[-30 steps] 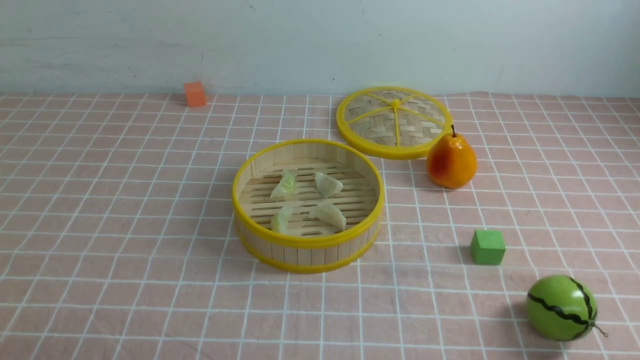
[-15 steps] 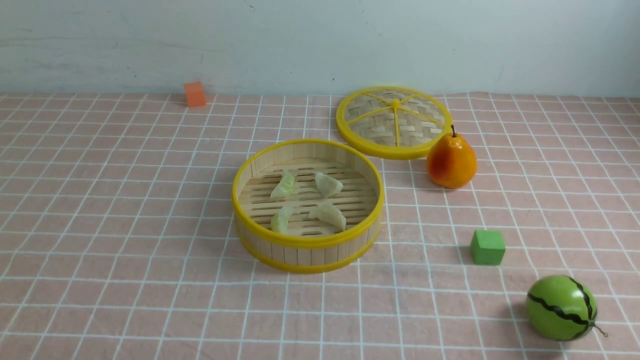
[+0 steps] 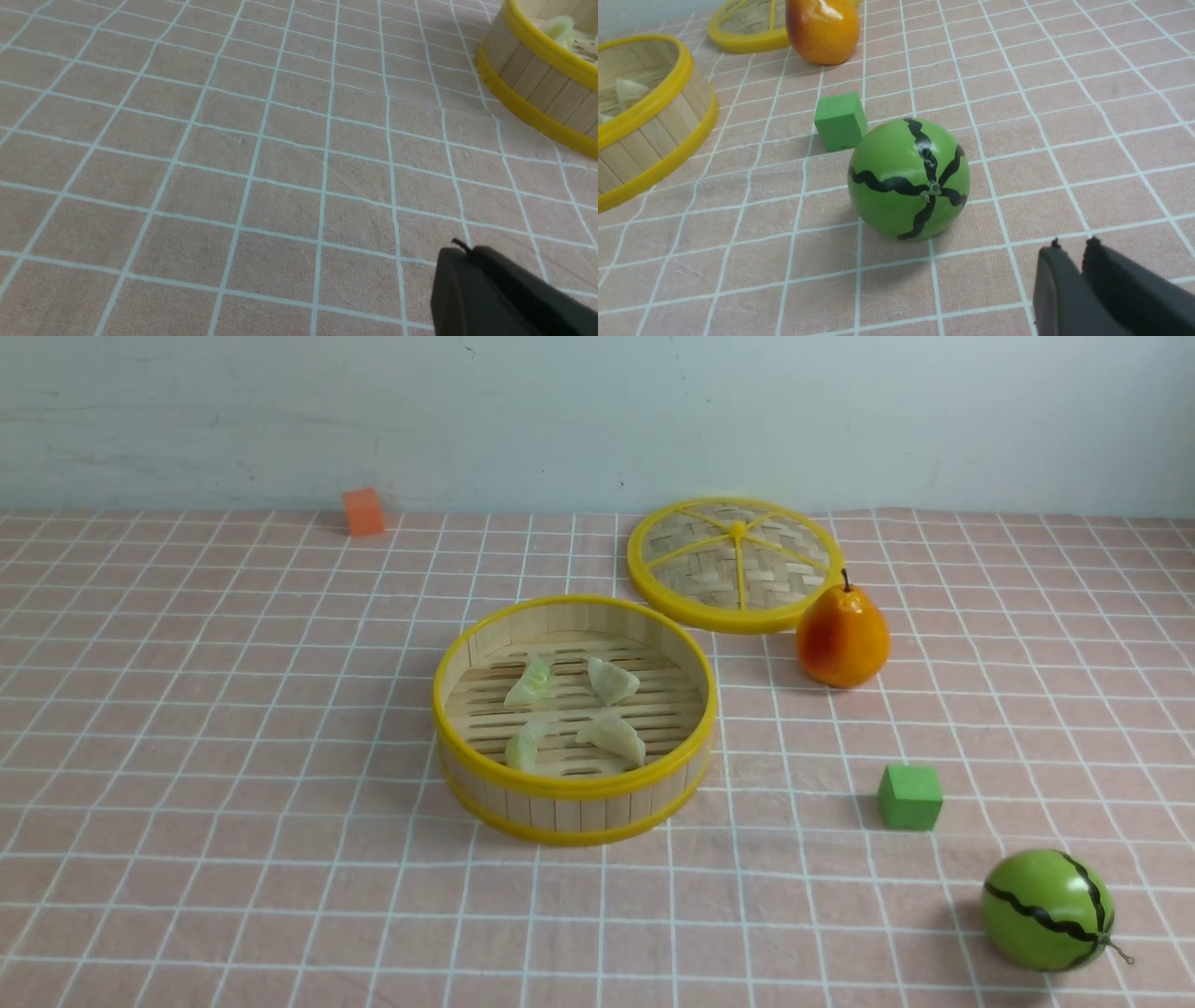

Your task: Put the dumplings into the steamer on the table with the pink tablecloth.

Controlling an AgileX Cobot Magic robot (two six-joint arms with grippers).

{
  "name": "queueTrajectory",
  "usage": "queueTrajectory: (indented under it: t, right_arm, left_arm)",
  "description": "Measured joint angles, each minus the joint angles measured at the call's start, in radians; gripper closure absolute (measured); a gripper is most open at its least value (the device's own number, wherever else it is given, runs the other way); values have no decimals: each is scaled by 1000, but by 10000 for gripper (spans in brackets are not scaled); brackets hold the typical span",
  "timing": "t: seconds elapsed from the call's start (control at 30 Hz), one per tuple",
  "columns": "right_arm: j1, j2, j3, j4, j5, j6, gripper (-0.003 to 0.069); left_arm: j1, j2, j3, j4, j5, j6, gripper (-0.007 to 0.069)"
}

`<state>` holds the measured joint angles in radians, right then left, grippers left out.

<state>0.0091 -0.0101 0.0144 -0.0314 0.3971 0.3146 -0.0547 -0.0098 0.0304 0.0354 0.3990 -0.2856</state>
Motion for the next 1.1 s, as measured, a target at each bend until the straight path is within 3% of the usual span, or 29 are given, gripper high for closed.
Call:
queueTrajectory:
  t: [1.1]
  right_arm:
    - [0, 0, 0, 0, 0, 0, 544]
  left_arm:
    - [0, 0, 0, 0, 0, 0, 627]
